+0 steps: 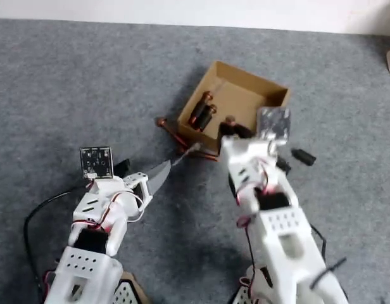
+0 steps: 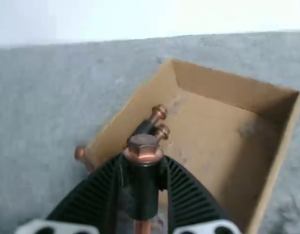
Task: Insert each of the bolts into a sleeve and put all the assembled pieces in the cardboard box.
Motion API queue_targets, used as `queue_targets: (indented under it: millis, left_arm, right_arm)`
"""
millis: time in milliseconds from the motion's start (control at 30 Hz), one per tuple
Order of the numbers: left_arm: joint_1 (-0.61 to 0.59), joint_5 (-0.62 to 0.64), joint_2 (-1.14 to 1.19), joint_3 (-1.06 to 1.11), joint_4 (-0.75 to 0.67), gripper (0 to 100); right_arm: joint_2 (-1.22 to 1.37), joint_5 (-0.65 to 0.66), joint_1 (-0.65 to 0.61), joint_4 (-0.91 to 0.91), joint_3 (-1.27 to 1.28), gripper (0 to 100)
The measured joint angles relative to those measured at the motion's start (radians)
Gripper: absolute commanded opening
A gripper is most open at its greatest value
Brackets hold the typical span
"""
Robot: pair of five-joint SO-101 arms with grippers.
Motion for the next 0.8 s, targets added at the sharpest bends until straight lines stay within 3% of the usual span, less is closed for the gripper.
queue_targets:
  millis: [367,567,733,800]
  left_arm:
    - [0.000,0.000,0.000,0.000,0.000,35]
    - [0.000,0.000,0.000,0.000,0.000,35]
    - [0.000,0.000,0.000,0.000,0.000,35]
    - [0.000,0.000,0.000,0.000,0.000,35]
  right_arm:
    - [0.491,-0.440,0.107,-0.006,-0.328,0.4]
    - [0.681,-0.445,0.110,-0.008,-0.404,2.3]
    - [0.698,-0.361,0.109,-0.009,-0.405,20.0]
    - [0.697,-0.322,0.107,-0.009,-0.407,19.8]
